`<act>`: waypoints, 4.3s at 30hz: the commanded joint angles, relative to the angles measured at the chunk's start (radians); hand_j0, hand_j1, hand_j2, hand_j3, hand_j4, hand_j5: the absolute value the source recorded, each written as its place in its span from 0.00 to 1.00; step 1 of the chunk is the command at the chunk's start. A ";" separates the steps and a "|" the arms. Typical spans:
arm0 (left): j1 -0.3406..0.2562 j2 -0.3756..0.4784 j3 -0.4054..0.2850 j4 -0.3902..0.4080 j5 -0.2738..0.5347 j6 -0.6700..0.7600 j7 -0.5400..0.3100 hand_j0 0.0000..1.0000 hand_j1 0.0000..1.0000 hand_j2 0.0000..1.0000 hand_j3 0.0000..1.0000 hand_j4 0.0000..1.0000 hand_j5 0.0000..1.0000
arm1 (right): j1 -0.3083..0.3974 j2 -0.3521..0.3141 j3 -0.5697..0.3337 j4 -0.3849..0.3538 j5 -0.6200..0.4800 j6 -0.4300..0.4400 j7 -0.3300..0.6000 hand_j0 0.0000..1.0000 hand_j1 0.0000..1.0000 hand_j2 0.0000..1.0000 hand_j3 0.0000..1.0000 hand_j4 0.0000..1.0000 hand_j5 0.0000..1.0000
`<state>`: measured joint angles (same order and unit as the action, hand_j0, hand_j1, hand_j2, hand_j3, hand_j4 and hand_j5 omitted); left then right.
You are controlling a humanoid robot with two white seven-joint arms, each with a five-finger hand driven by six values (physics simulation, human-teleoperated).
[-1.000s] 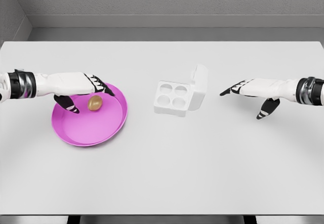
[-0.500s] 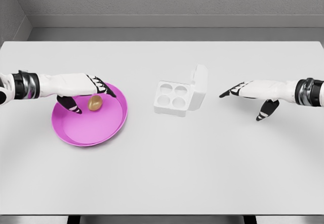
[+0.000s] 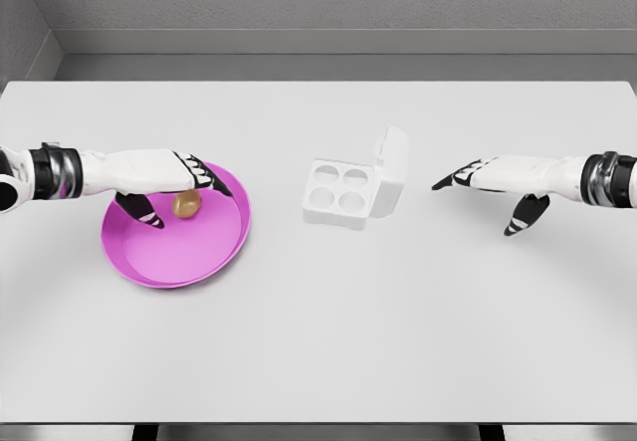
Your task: Pack egg into the box and close the box lid
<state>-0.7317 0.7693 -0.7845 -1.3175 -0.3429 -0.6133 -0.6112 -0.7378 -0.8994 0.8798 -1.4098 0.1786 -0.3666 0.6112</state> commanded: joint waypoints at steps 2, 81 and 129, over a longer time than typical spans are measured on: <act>0.000 -0.002 0.001 0.003 0.005 0.002 0.000 0.94 0.94 0.94 0.94 0.94 0.94 | 0.002 -0.001 -0.001 -0.001 -0.004 0.000 0.000 1.00 1.00 1.00 1.00 1.00 1.00; 0.018 -0.031 0.001 0.057 -0.016 0.002 0.000 0.52 0.52 0.52 0.52 0.52 0.52 | -0.014 -0.021 0.004 -0.014 -0.002 -0.069 0.000 1.00 1.00 1.00 1.00 1.00 1.00; 0.014 -0.137 0.033 -0.072 0.186 0.002 0.000 0.43 0.43 0.43 0.43 0.43 0.43 | -0.018 -0.019 0.001 -0.015 -0.002 -0.069 0.000 1.00 1.00 1.00 1.00 1.00 1.00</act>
<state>-0.7179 0.6389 -0.7550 -1.3899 -0.1660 -0.6136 -0.6118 -0.7578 -0.9186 0.8811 -1.4248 0.1806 -0.4374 0.6112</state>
